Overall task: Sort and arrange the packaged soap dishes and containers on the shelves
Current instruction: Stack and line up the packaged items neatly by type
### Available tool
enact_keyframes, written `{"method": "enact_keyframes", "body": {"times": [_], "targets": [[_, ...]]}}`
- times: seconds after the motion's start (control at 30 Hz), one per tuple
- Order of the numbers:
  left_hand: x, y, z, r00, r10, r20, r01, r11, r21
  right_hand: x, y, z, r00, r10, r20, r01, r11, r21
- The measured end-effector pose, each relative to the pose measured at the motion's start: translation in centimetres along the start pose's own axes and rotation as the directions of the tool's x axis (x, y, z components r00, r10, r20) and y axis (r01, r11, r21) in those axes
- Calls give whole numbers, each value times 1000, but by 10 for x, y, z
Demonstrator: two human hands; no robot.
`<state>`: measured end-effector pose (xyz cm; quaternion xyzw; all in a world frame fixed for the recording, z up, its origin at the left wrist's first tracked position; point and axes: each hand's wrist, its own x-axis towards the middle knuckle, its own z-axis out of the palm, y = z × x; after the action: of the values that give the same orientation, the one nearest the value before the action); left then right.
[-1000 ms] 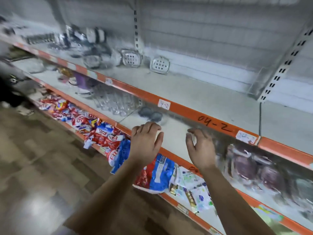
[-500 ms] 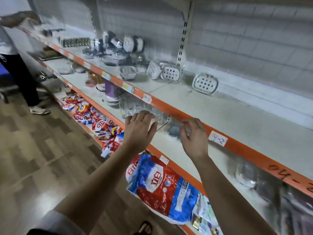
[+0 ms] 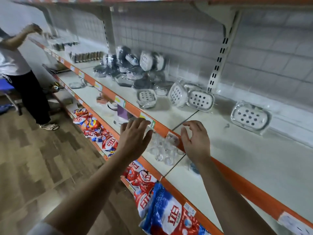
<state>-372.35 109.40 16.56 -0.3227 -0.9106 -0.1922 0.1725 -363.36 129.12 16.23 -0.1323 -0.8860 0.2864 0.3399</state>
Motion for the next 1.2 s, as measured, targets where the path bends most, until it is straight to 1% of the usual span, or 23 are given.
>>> {"method": "enact_keyframes", "body": {"times": [0.13, 0.33, 0.57, 0.67, 0.8, 0.9, 0.97, 1.07, 1.1, 1.2], "targets": [[40, -42, 11, 1000, -8, -2, 8, 1000, -20, 38, -5, 42, 1000, -7, 10, 7, 1000, -5], [109, -107, 30, 998, 68, -3, -68, 997, -45, 90, -17, 106, 999, -21, 30, 24, 997, -79], [184, -174, 51, 983, 178, 40, -172, 978, -116, 142, -48, 178, 998, -44, 47, 50, 989, -141], [207, -194, 59, 970, 242, 20, -236, 959, -154, 152, -55, 197, 997, -12, 78, 29, 975, -219], [232, -209, 69, 959, 280, 38, -267, 941, -206, 160, -55, 204, 991, 104, 80, -76, 954, -291], [247, -209, 76, 948, 317, 21, -304, 924, -231, 163, -55, 206, 995, 101, 8, -93, 945, -312], [257, -206, 79, 940, 340, 19, -324, 911, -256, 163, -55, 206, 992, 96, -79, -115, 947, -301], [270, -204, 85, 928, 372, 13, -356, 896, -265, 162, -57, 204, 957, 214, -198, -245, 959, -146], [273, -204, 89, 921, 388, 13, -372, 891, -259, 161, -56, 203, 945, 233, -229, -262, 959, -105], [278, -209, 100, 912, 409, 1, -394, 879, -267, 159, -56, 200, 942, 181, -283, -224, 967, -126]]}}
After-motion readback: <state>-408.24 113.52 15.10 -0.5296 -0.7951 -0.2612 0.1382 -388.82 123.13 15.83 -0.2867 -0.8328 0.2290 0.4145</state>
